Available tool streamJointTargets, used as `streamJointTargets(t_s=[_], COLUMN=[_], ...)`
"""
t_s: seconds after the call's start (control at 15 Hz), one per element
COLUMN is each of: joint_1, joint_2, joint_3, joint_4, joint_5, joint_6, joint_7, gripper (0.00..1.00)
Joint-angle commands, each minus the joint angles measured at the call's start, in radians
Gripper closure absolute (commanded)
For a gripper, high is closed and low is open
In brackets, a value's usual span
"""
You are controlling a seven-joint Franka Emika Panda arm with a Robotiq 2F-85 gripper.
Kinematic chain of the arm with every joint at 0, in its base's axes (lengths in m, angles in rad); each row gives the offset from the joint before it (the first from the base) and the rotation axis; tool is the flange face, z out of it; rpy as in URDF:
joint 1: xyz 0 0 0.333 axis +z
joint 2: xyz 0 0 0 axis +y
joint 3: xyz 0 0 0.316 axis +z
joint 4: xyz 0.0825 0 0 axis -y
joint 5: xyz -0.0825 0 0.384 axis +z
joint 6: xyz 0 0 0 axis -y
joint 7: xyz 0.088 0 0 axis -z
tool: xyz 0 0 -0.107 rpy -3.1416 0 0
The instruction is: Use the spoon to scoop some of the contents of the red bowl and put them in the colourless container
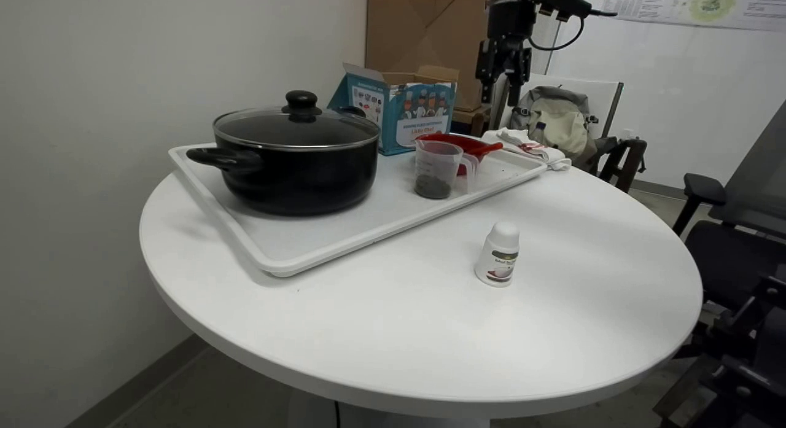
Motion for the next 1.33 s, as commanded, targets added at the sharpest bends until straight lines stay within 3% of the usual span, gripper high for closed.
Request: streamJointTargets(t_s=[0.0, 0.47, 1.27], joint_1=[-0.013, -0.009, -0.001], joint_2=[0.080, 0.151, 0.180], joint_3=[0.022, 0.033, 0.023], joint_4=[0.092, 0.150, 0.123], joint_5=[0.002, 0.003, -0.025], joint_6=[-0.033, -0.073, -0.105], joint_7=[0.023, 0.045, 0.093], gripper=[0.00, 0.00, 0.00])
